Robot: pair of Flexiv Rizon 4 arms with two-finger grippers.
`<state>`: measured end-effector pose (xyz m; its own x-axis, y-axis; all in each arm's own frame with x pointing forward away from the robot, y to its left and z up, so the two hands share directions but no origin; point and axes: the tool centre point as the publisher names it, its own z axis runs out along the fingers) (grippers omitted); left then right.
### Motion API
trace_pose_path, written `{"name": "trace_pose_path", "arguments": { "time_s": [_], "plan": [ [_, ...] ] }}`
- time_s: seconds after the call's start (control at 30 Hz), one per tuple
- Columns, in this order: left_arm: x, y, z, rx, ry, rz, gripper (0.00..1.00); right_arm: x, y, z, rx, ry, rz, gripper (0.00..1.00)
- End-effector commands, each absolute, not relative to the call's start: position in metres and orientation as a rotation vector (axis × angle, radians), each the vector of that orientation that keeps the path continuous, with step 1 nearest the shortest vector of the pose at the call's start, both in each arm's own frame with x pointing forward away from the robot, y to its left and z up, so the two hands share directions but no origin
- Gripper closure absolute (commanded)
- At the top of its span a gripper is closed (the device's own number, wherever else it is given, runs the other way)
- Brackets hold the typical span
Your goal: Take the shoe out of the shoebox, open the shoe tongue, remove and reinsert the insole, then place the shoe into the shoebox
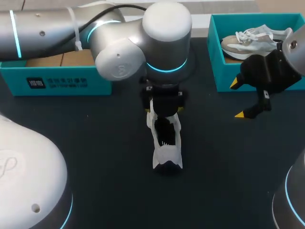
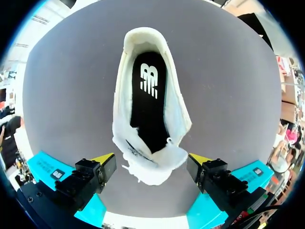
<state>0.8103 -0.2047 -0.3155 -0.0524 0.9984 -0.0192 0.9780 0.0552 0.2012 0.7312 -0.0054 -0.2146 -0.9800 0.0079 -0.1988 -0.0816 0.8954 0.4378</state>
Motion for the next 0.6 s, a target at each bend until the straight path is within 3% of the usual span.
{"name": "trace_pose_path", "arguments": {
  "time_s": [0.03, 0.07, 0.13, 0.2, 0.3, 0.6],
  "plan": [
    [0.817, -0.201, -0.311, 2.054, 2.178, 0.167, 0.0, 0.732, -0.004, -0.216, -0.054, 2.868, 0.668, 0.0],
    [0.817, -0.201, -0.311, 2.055, 2.178, 0.166, 0.0, 0.732, -0.004, -0.216, -0.054, 2.868, 0.668, 0.0],
    [0.818, -0.202, -0.311, 2.054, 2.173, 0.166, 0.31, 0.732, -0.004, -0.216, -0.054, 2.868, 0.668, 0.0],
    [0.819, -0.203, -0.31, 2.046, 2.164, 0.177, 0.53, 0.732, -0.004, -0.216, -0.054, 2.868, 0.668, 0.0],
    [0.824, -0.202, -0.304, 2.03, 2.172, 0.151, 0.59, 0.732, -0.004, -0.216, -0.054, 2.868, 0.668, 0.0],
    [0.819, -0.199, -0.303, 2.064, 2.168, 0.12, 0.62, 0.732, -0.004, -0.216, -0.054, 2.868, 0.668, 0.0]
  ]
}}
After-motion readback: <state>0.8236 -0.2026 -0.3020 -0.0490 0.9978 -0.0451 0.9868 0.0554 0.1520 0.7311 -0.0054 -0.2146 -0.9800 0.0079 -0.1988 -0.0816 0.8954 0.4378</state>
